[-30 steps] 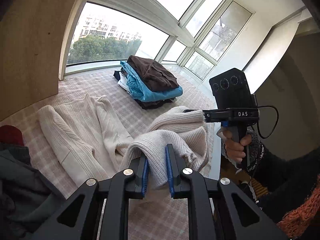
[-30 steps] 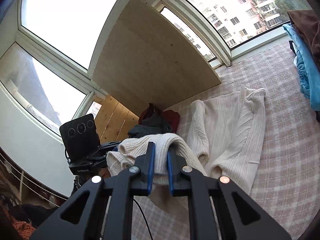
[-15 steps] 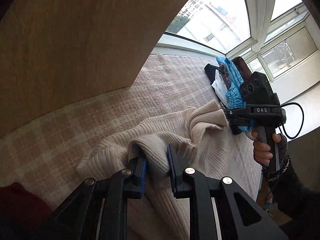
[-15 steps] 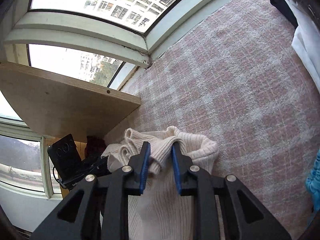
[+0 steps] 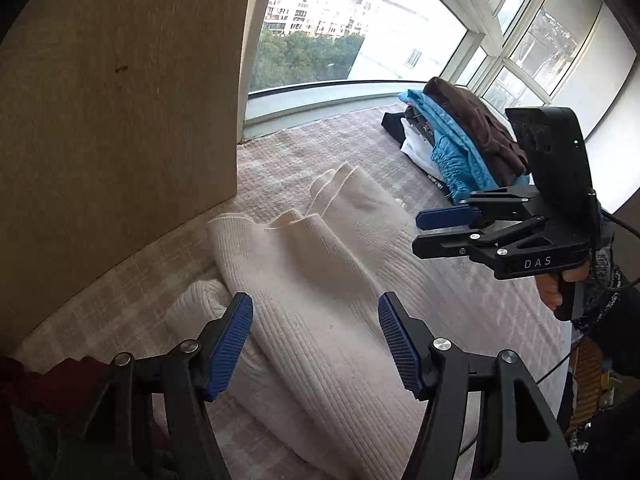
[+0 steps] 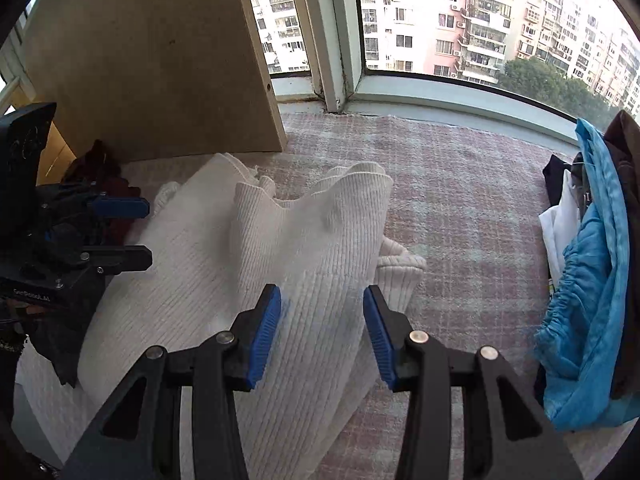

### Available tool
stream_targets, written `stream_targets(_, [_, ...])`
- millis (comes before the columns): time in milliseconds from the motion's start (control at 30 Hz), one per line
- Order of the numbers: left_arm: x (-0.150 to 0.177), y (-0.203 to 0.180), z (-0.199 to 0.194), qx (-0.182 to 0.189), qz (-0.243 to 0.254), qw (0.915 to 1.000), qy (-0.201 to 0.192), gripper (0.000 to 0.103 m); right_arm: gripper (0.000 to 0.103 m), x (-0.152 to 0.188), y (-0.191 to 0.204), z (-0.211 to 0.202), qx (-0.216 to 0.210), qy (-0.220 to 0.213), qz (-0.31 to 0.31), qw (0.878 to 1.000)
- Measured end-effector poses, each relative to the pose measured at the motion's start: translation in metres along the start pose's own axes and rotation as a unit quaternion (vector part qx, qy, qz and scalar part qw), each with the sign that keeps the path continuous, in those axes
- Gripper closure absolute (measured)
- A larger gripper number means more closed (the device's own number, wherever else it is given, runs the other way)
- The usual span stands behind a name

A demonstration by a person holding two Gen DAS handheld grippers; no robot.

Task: Fold clothes

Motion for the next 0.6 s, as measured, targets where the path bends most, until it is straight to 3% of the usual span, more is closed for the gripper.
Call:
stream_targets(33, [0.005,0.003,0.01,-0.027,-0.004,0.9995,0.014,0.043,0.058,0.003,-0.004,-0.001,-0.007,0.004,0.009,1.0])
stream_targets(167, [0.021,-0.002,0.018,-0.023,0.001,0.9994,0.024,0.044,0.058,0.015,-0.009,0.003,-0.069,0.045,0.038,0.996])
stream_targets(267, [0.028,-0.006,0.023,-0.007,0.008,0.9994,0.032,0.061,0.058,0.022,-0.012,0.008,-0.113,0.056,0.06,0.99])
stream_targets(300, [0.028,-0.005,0.023,0.008,-0.004,0.9995,0.03,0.073,0.059,0.022,-0.012,0.008,-0.134,0.051,0.065,0.988])
stream_targets(367, [0.027,-0.005,0.022,0.042,-0.023,0.9984,0.029,0.082,0.09,0.022,-0.015,0.007,-0.173,0.053,0.086,0.98])
stream_targets(533, [0.041,-0.002,0.012,0.037,-0.043,0.9979,0.03,0.085,0.09,0.037,-0.013,-0.041,-0.237,0.05,0.109,0.964])
stream_targets(600, [0.048,0.001,0.009,0.035,-0.054,0.9974,0.032,0.085,0.086,0.045,-0.015,-0.04,-0.216,0.04,0.112,0.969])
Point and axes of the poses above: each gripper's, at about its wrist camera, not at the fingertips, and z roughly the way its jaws point, y to its left, x to its underside, the point moved 7 cm from there along z, roughly the way its jaws point, and after that the axes turned 4 degrees about y, right-handed, at the moved point
